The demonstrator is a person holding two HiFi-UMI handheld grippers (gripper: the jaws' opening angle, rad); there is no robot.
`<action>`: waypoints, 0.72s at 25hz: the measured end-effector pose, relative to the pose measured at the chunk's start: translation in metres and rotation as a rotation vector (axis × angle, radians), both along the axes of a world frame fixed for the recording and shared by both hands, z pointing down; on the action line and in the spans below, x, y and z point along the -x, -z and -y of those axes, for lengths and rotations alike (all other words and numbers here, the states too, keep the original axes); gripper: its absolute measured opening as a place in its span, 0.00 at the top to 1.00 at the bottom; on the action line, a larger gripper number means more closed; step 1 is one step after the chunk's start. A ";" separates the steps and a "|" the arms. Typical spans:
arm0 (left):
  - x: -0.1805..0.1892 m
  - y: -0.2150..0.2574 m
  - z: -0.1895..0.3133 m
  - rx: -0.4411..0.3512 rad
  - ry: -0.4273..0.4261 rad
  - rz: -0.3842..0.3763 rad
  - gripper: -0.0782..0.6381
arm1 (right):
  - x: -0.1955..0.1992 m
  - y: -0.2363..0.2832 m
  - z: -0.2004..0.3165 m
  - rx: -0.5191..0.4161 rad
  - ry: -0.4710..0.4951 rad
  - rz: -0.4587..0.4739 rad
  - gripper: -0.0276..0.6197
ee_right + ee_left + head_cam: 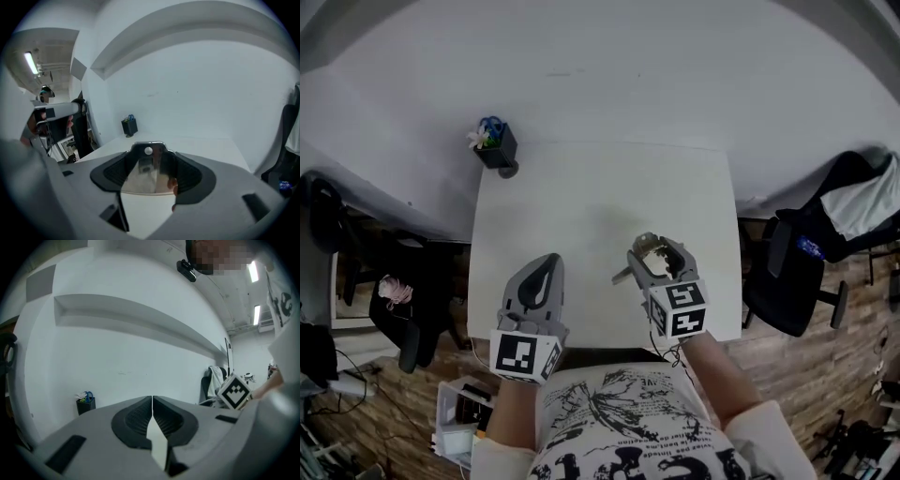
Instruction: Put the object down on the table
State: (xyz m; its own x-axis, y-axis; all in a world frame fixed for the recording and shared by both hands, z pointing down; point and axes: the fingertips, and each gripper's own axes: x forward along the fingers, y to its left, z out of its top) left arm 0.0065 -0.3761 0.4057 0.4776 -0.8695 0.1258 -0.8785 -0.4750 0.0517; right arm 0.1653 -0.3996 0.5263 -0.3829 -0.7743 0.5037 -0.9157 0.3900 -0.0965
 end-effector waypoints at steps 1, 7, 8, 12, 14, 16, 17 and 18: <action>0.000 -0.002 0.005 0.000 0.003 0.001 0.87 | 0.002 -0.010 0.004 0.028 0.013 -0.006 0.52; 0.000 -0.023 0.024 0.037 -0.030 0.022 0.87 | 0.013 -0.061 0.026 0.163 0.060 -0.055 0.52; 0.000 -0.028 0.026 0.052 -0.036 0.023 0.87 | 0.015 -0.069 0.030 0.181 0.059 -0.061 0.52; 0.006 -0.045 0.038 0.086 -0.037 0.031 0.87 | 0.021 -0.100 0.045 0.260 0.058 -0.095 0.52; 0.009 -0.053 0.044 0.098 -0.035 0.037 0.87 | 0.026 -0.114 0.051 0.294 0.057 -0.111 0.52; 0.011 -0.060 0.048 0.109 -0.035 0.045 0.87 | 0.030 -0.127 0.056 0.326 0.059 -0.123 0.52; 0.012 -0.062 0.049 0.113 -0.036 0.048 0.87 | 0.031 -0.133 0.058 0.340 0.062 -0.129 0.52; 0.013 -0.064 0.050 0.117 -0.037 0.048 0.87 | 0.033 -0.138 0.060 0.354 0.064 -0.136 0.52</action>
State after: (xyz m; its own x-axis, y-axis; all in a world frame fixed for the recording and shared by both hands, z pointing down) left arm -0.0067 -0.4262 0.4693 0.5002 -0.8295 0.2483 -0.8632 -0.5004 0.0671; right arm 0.1328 -0.4592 0.6642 -0.3366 -0.5202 0.7849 -0.9042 0.4114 -0.1151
